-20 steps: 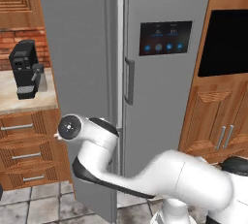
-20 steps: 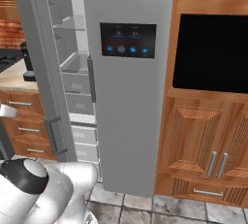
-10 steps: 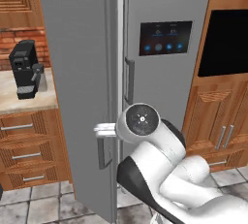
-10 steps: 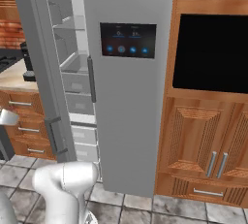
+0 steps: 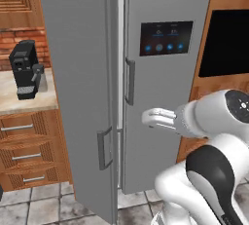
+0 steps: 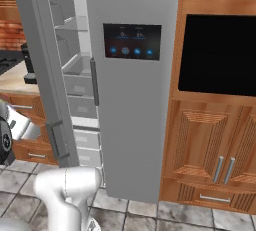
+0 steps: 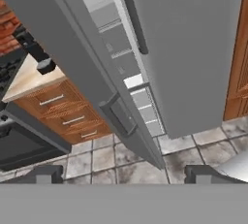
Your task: Take the lemon wedge from the fridge and place it on the plate with fish on the dining counter.
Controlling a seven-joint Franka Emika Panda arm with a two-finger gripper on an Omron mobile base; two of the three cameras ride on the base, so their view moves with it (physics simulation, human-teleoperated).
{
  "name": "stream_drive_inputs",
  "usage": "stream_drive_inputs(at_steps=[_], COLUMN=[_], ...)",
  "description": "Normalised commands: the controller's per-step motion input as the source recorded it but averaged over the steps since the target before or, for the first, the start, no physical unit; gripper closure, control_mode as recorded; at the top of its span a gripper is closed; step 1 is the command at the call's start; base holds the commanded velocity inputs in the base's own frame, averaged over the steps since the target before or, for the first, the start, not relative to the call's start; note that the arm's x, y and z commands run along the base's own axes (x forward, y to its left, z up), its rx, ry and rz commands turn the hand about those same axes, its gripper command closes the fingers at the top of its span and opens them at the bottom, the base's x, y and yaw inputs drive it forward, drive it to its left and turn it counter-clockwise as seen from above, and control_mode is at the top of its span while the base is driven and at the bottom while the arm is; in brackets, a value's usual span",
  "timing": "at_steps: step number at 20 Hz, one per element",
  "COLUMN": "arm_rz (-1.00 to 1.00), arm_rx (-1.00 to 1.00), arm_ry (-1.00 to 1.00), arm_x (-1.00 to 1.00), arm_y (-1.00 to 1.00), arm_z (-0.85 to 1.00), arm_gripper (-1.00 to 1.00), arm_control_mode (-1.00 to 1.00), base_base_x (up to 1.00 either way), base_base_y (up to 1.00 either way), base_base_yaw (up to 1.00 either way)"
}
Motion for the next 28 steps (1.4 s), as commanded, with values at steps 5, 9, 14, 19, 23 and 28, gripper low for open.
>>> stream_drive_inputs(at_steps=[5,9,14,19,23,28], arm_rz=[0.02,0.09,0.06,-0.01,-0.02,0.01], arm_rx=[0.15,0.17,0.19,0.08,0.03,0.01], arm_ry=[0.11,0.06,0.05,0.05,0.04,0.02], arm_x=[0.62,1.0,1.0,1.0,1.0,0.22], arm_y=[-0.55,-0.98,-0.7,-0.03,0.31,0.6], arm_z=[0.0,-0.08,-0.01,-0.1,-0.09,-0.05], arm_gripper=[-1.0,-1.0,-1.0,-1.0,-1.0,-1.0], arm_control_mode=[-1.0,-1.0,-1.0,-1.0,-1.0,-1.0], base_base_x=[0.0,0.0,0.0,0.0,0.0,0.0], base_base_y=[0.0,0.0,0.0,0.0,0.0,0.0], base_base_yaw=[0.0,0.0,0.0,0.0,0.0,0.0])
